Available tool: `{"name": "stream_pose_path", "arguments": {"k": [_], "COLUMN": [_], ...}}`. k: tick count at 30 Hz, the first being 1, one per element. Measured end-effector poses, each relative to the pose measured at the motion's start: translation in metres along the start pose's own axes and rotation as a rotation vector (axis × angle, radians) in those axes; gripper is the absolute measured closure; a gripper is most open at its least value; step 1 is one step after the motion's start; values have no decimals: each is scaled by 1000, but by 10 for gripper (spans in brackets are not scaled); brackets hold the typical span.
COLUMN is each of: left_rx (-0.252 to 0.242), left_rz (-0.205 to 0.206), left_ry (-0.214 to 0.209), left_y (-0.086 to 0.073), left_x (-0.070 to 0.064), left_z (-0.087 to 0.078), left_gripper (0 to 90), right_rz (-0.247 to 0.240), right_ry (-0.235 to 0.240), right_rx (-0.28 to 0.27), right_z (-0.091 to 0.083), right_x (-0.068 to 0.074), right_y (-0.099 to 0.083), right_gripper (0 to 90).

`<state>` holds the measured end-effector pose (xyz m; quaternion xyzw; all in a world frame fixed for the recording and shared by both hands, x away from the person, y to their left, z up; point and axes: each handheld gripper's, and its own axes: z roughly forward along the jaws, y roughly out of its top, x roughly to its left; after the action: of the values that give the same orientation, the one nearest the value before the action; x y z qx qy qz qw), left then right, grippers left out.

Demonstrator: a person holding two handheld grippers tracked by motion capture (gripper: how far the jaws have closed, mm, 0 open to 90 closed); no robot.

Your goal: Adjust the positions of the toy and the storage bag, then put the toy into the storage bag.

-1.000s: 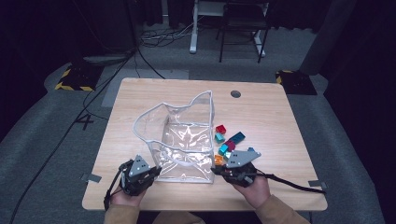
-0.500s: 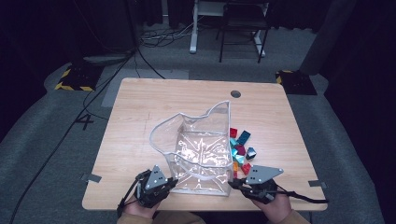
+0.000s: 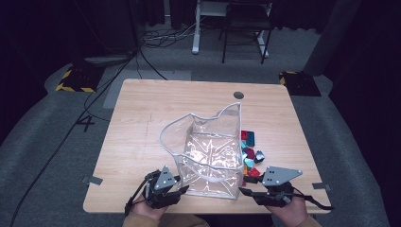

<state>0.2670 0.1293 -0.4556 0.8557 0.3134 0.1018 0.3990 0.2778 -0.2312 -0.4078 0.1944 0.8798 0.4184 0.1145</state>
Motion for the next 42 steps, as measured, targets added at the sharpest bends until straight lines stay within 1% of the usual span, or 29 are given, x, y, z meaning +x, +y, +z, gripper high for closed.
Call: {"name": "stream_pose_path", "arguments": {"k": [2,6,7,8,9,10,11,13,14,17,18,19,20,21,22,23,24,25,26,27,29,31,35,36,37,38,39,41,42], "left_rx": [9,7,12,18,19,14,15,-5,-12,-19,-11,0,14,24,29,36,38,38,38,47,69,77,76,70,73,90,90,83,71], "left_rz": [1,13,21,21,17,6,0,-13,-21,-13,-6,-5,-8,-14,-17,-24,-34,-69,-69,-92,-130,-155,-149,-145,-136,-120,-93,-76,-84], "left_ry": [-15,-47,-49,-56,-62,-67,-74,-110,-118,-112,-96,-77,-57,-38,-16,10,28,67,67,93,138,161,156,144,146,159,172,174,166], "left_y": [-3,-11,-13,-16,-19,-21,-23,-26,-26,-28,-29,-30,-31,-32,-33,-34,-35,-38,-38,-40,-42,-46,-49,-50,-51,-52,-52,-54,-55], "left_x": [2,8,11,15,18,22,25,33,36,45,48,52,55,59,63,67,72,81,81,85,93,98,100,101,101,101,101,100,100], "left_z": [-2,-4,-3,-2,-1,-1,-1,-2,-3,-8,-9,-10,-10,-10,-10,-11,-11,-12,-12,-11,-9,-6,-5,-4,-3,-2,-1,-1,-1], "left_gripper": [413,327,301,301,300,300,298,291,284,277,277,279,282,287,287,289,289,292,297,305,308,308,304,298,298,296,289,283,282], "right_rz": [10,31,58,58,73,73,80,103,116,154,154,160,173,199,199,220,220,236,236,245,250,263,272,274,278,278,281,290,296], "right_ry": [-21,-81,-89,-89,-120,-120,-133,-158,-170,-207,-207,-216,-224,-235,-235,-247,-247,-254,-254,-260,-262,-270,-273,-274,-274,-274,-273,-272,-272], "right_rx": [-20,-22,-35,-35,-38,-38,-38,-38,-38,-28,-28,-23,-17,-11,-11,-2,-2,10,10,24,29,43,51,55,59,64,74,91,95], "right_z": [-8,-18,-22,-22,-25,-25,-26,-29,-30,-32,-32,-31,-30,-27,-27,-24,-24,-22,-22,-19,-17,-14,-11,-10,-9,-7,-5,0,2], "right_x": [-6,-19,-26,-26,-32,-32,-36,-43,-46,-61,-61,-66,-71,-79,-79,-87,-87,-93,-93,-97,-99,-104,-108,-109,-110,-111,-113,-117,-118], "right_y": [0,0,-1,-1,-2,-2,-3,-5,-6,-12,-12,-14,-17,-21,-21,-25,-25,-28,-28,-30,-32,-35,-37,-38,-39,-41,-43,-46,-48], "right_gripper": [533,475,463,463,455,455,454,453,453,451,451,448,445,443,443,443,443,443,443,444,445,446,446,446,446,446,448,451,451]}}
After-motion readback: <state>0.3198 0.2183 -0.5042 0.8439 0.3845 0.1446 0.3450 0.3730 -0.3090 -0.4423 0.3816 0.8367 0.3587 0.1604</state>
